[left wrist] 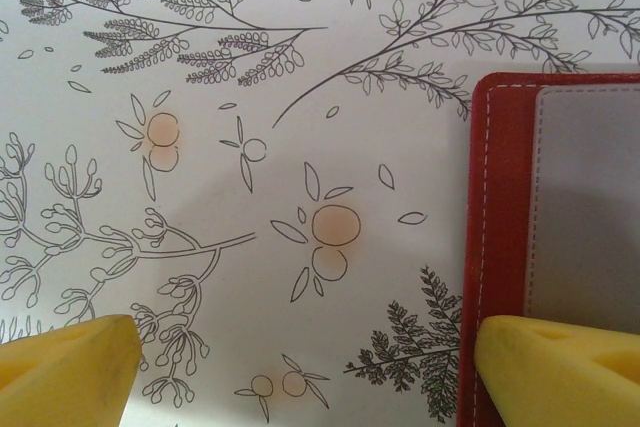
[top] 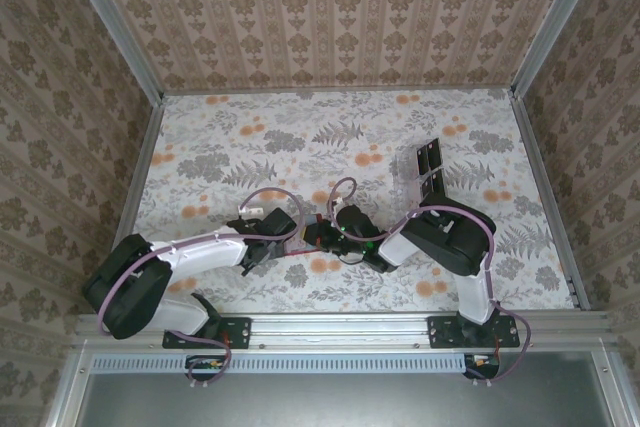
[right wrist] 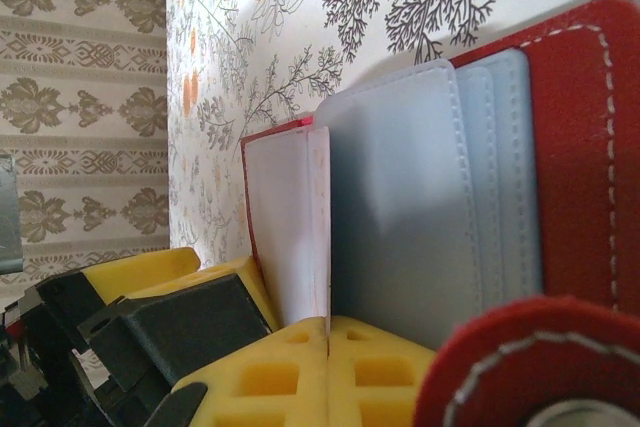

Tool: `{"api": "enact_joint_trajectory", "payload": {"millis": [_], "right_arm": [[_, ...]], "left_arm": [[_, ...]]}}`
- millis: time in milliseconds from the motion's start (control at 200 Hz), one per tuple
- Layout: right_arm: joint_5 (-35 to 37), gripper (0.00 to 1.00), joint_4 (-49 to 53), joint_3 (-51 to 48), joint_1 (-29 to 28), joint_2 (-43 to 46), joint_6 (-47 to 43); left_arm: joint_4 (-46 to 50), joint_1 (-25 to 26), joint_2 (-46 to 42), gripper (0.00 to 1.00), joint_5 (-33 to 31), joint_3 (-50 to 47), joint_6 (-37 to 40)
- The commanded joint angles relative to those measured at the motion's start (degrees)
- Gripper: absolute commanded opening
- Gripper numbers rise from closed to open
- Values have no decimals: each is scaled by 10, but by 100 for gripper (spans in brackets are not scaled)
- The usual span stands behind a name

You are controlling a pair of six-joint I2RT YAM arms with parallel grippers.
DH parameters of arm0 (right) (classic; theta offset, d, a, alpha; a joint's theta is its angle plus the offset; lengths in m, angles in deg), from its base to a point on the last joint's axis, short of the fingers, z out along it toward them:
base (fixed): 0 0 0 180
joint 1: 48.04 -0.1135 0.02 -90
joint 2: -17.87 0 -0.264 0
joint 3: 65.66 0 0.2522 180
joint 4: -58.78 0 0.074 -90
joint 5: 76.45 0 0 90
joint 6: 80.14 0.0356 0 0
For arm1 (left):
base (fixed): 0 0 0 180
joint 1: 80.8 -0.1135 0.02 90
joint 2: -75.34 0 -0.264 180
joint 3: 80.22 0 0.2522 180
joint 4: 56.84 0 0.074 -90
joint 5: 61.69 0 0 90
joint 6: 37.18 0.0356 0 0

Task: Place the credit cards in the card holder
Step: Insert the credit card into the card slot.

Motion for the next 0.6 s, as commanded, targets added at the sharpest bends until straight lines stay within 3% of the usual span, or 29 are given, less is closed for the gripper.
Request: {"api": "enact_joint_trajectory", "payload": {"millis": [0,590], "right_arm": [[-32,0,42,-10,-7,-15,15],[-51,0,62,-3,-3,-28,25]], "left_arm": [[27,-1,14,100,19,-9,-4],[69,5,-35,100,-26,7,-23]]}}
